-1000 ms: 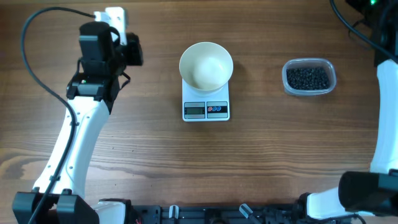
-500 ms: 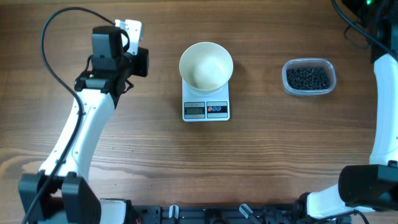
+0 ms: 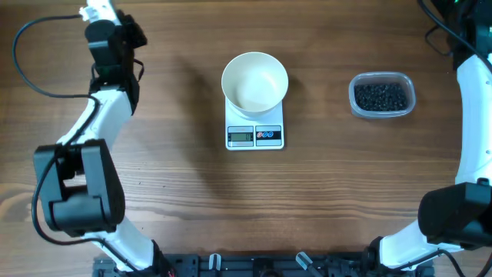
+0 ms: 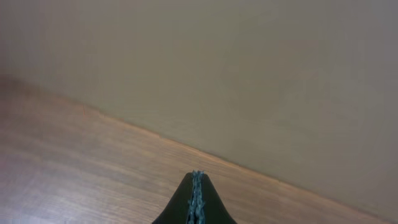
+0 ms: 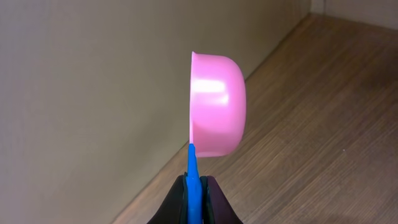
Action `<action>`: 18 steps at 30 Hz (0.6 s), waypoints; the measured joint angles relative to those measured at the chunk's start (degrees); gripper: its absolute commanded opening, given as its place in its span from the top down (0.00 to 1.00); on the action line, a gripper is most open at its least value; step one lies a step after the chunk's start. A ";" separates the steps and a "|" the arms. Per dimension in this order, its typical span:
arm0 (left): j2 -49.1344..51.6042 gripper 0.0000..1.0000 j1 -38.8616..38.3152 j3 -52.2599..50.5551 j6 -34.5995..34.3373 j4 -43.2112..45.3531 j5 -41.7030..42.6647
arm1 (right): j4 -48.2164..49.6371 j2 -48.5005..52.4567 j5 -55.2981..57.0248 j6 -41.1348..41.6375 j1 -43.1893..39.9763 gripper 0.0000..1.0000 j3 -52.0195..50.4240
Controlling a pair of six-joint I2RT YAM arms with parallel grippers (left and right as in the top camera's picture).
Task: Scoop item into bowl and weigh 150g on scale
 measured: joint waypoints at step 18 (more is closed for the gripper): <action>-16.65 0.96 -5.18 0.44 25.53 -45.68 29.88 | -7.26 0.00 -9.38 -5.49 4.59 0.96 0.00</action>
